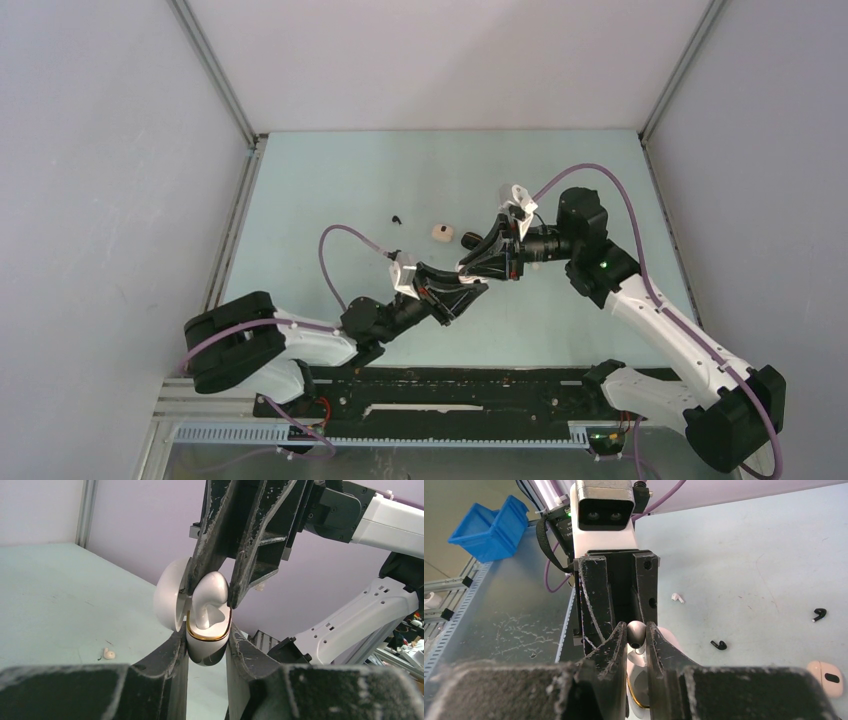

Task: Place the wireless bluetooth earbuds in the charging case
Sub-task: Place the earbud in the charging case.

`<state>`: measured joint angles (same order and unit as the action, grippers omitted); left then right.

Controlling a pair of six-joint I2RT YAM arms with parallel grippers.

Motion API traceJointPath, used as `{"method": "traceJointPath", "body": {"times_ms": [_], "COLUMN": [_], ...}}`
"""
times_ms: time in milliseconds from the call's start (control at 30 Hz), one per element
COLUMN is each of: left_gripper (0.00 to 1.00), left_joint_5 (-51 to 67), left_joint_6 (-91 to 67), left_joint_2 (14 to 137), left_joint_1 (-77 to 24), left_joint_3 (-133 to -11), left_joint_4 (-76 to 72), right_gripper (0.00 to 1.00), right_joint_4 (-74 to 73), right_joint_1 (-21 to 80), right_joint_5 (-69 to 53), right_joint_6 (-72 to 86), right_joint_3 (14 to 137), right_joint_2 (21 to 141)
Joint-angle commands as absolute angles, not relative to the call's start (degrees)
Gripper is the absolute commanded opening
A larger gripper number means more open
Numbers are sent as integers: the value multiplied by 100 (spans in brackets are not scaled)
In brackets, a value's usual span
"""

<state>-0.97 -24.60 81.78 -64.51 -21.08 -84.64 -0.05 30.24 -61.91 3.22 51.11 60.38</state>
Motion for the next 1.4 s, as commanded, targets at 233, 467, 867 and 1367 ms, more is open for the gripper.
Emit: {"method": "traceJointPath", "body": {"times_ms": [233,467,867,1367], "left_gripper": [0,0,0,0], "left_joint_5": [-216,-202,-44,105], "left_joint_6": [-2495,-2430,-2056,-1995], "left_joint_2": [8127,8110,7902,7860], "left_joint_1": [-6409,-6407,-6407,-6407], "left_joint_3": [-2073,-2050,-2186,-2145], "left_joint_4": [-9070,-9055,-8350,-8298], "right_gripper": [3,3,12,33], "right_joint_4": [26,-314,-480,-549], "right_joint_1": [2950,2963,3111,3127], "right_joint_5": [-6180,-6209,-5836,-5843], "right_joint_6": [168,12,-246,-280], "right_joint_3": [5063,5063,5070,5069], "right_joint_2": [5995,5986,6068,6048]}}
